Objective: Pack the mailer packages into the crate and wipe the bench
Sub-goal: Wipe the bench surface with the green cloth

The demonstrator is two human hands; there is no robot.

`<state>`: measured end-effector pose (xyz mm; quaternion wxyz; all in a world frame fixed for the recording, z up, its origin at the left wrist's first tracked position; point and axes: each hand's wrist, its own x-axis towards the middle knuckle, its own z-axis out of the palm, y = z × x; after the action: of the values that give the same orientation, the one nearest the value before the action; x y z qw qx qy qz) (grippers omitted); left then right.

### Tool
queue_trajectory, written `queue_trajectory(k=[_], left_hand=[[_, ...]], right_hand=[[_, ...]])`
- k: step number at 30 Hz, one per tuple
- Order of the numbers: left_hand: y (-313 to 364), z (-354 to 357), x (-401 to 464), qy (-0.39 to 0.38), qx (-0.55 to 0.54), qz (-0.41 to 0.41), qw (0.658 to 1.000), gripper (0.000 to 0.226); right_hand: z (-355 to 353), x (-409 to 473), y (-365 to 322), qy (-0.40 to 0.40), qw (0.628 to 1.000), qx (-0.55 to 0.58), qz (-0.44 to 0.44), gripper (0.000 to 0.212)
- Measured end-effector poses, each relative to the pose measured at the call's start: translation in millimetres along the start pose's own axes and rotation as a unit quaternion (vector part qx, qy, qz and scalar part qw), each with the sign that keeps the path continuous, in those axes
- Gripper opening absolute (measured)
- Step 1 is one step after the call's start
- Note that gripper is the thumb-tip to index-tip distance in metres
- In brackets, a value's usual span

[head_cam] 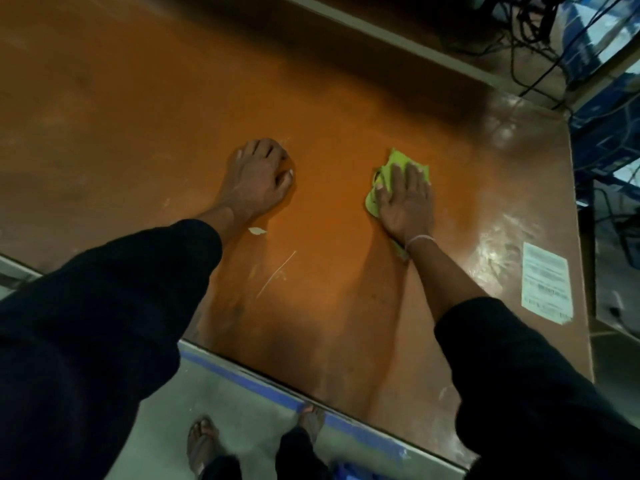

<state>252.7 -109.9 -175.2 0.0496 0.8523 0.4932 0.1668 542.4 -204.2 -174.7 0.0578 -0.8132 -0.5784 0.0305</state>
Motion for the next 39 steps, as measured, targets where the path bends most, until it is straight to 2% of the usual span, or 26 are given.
queue_trajectory(k=[1,4,5,6,9,10,13,14,15,18,19,20,22,23,24,25,28,29,30,32,33,34,35,37,38,39], left_hand=[[0,0,0,-0.002,0.003,-0.002,1.000,0.047],[0,0,-1,-0.015,-0.002,-0.008,1.000,0.047],[0,-2,-2,-0.015,-0.009,-0.008,1.000,0.047],[0,-3,-5,-0.013,-0.013,-0.005,1.000,0.045],[1,-8,-17,-0.012,-0.014,0.008,1.000,0.041],[-1,-9,-22,-0.015,-0.015,0.012,1.000,0.041],[-6,-13,-39,-0.032,-0.023,0.028,0.999,0.042],[-10,-15,-46,-0.033,-0.020,0.035,0.999,0.042],[-14,-18,-52,-0.033,-0.017,0.041,0.998,0.042],[-28,-25,-66,-0.033,-0.008,0.044,0.998,0.043],[-31,-28,-70,-0.034,-0.008,0.042,0.999,0.044],[-33,-30,-73,-0.037,-0.009,0.042,0.998,0.045],[-38,-32,-76,-0.046,-0.009,0.048,0.998,0.045],[-41,-34,-77,-0.052,-0.007,0.055,0.997,0.045],[-45,-37,-78,-0.057,-0.003,0.063,0.996,0.046],[-51,-39,-79,-0.061,0.002,0.070,0.996,0.047],[-72,-48,-83,-0.049,0.012,0.077,0.996,0.046],[-80,-52,-85,-0.041,0.008,0.074,0.996,0.045],[-87,-54,-87,-0.034,0.003,0.072,0.997,0.043],[-101,-58,-89,-0.021,0.000,0.069,0.997,0.040],[-107,-60,-90,-0.017,-0.002,0.066,0.998,0.040],[-113,-63,-90,-0.016,-0.003,0.060,0.998,0.040],[-119,-65,-90,-0.018,-0.003,0.055,0.998,0.042],[-127,-70,-91,-0.022,0.001,0.047,0.999,0.046],[-130,-71,-91,-0.025,0.001,0.045,0.999,0.048],[-132,-72,-91,-0.031,0.001,0.043,0.999,0.049]], right_hand=[[2,-10,-12,-0.004,1.000,-0.005,0.008,0.072],[10,-51,-43,-0.009,0.985,-0.004,-0.172,0.069],[10,-61,-43,-0.013,0.980,-0.001,-0.199,0.068],[10,-66,-40,-0.008,0.983,0.000,-0.182,0.068],[7,-86,-46,0.003,1.000,-0.001,0.016,0.070],[9,-101,-60,0.001,1.000,-0.008,0.009,0.070],[12,-154,-87,-0.011,0.982,0.004,-0.191,0.064],[12,-165,-84,-0.018,0.976,0.010,-0.216,0.063],[10,-170,-79,-0.013,0.981,0.011,-0.191,0.063],[4,-187,-81,0.024,0.999,0.018,0.029,0.067],[4,-200,-94,0.024,0.999,0.019,0.028,0.067],[4,-218,-111,0.015,0.999,0.016,-0.031,0.066],[5,-253,-132,-0.028,0.977,0.009,-0.211,0.063],[4,-260,-131,-0.042,0.964,0.001,-0.262,0.062],[3,-260,-126,-0.040,0.963,-0.001,-0.267,0.062],[3,-255,-120,-0.024,0.973,-0.002,-0.227,0.062],[4,-247,-121,0.014,1.000,0.012,0.007,0.064],[6,-251,-134,0.012,1.000,0.017,0.006,0.064],[6,-259,-149,0.001,0.998,0.021,-0.057,0.064],[9,-273,-167,-0.038,0.970,0.010,-0.241,0.063],[8,-270,-164,-0.048,0.957,0.003,-0.286,0.062],[8,-261,-158,-0.042,0.959,-0.003,-0.279,0.062],[10,-249,-152,-0.024,0.973,-0.005,-0.231,0.061],[11,-228,-148,0.008,0.998,-0.001,-0.067,0.063],[13,-222,-155,0.011,1.000,-0.001,-0.027,0.064],[15,-220,-167,0.006,0.999,-0.001,-0.046,0.065]])
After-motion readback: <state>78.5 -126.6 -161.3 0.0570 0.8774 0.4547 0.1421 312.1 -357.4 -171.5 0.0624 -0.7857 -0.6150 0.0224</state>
